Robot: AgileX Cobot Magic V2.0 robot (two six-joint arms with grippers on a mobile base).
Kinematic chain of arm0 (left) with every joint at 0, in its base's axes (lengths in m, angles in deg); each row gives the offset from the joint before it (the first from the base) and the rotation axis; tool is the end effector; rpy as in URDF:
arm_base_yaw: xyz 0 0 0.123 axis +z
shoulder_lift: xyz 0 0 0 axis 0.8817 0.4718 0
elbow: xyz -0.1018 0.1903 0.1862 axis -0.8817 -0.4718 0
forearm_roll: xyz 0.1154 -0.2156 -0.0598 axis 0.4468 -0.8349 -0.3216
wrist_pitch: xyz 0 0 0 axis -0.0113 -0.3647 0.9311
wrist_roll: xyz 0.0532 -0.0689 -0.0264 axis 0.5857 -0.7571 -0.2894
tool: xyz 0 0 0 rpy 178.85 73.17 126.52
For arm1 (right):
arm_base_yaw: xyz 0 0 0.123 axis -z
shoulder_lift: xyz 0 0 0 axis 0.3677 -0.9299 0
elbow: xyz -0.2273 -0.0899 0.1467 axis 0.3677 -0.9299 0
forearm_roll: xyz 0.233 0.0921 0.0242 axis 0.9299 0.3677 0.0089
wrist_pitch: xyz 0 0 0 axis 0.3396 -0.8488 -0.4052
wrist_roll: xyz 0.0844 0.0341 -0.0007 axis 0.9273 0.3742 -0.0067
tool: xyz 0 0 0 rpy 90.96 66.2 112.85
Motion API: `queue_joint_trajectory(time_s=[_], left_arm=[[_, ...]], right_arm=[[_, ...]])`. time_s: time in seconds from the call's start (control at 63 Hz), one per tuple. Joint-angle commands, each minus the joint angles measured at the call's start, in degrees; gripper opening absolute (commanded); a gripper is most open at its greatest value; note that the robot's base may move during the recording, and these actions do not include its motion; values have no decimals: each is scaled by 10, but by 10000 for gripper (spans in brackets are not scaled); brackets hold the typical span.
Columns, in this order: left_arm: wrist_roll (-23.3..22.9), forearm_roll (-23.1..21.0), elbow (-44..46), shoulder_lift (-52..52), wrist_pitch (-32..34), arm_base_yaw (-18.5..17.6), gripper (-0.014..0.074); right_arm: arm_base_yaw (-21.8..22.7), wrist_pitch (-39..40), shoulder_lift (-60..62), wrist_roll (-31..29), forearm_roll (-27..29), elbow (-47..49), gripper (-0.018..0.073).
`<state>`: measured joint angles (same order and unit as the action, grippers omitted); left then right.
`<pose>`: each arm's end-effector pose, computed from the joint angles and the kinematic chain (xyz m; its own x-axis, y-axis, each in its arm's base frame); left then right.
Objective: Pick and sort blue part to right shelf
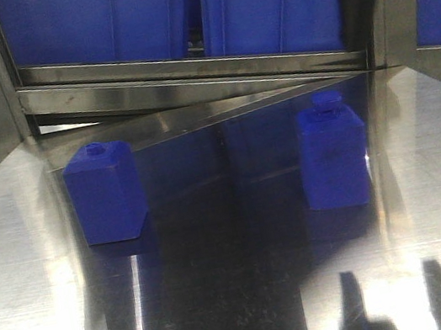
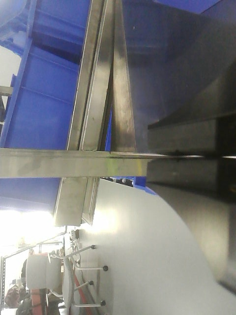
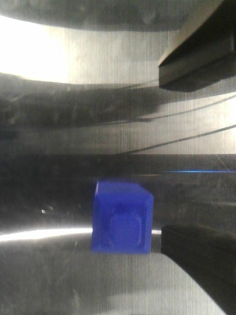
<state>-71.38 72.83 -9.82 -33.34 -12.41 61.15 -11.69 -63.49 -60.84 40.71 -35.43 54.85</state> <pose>0.0564 -0.0012 0.2053 0.0290 -0.0200 -0.9994 0.0191 0.9996 -0.0194 0.2532 0.1464 0.3220 -0.9202 0.0808 -0.3831 0.0598 0.9960 0.0664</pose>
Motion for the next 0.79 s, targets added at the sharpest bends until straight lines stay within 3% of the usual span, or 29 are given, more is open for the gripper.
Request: queue_joint_trajectory(time_s=[0.0,0.238,0.777], left_arm=[[-4,-1,-12,-12,48,1,123],[-4,-1,-12,-12,48,1,123],[-4,-1,-12,-12,48,1,123]], right_arm=[[-10,-23,-19,6,-1,65,620],[-26,-46,-100,6,3,137,620],[-13,-38,-158,8,35,132,620]])
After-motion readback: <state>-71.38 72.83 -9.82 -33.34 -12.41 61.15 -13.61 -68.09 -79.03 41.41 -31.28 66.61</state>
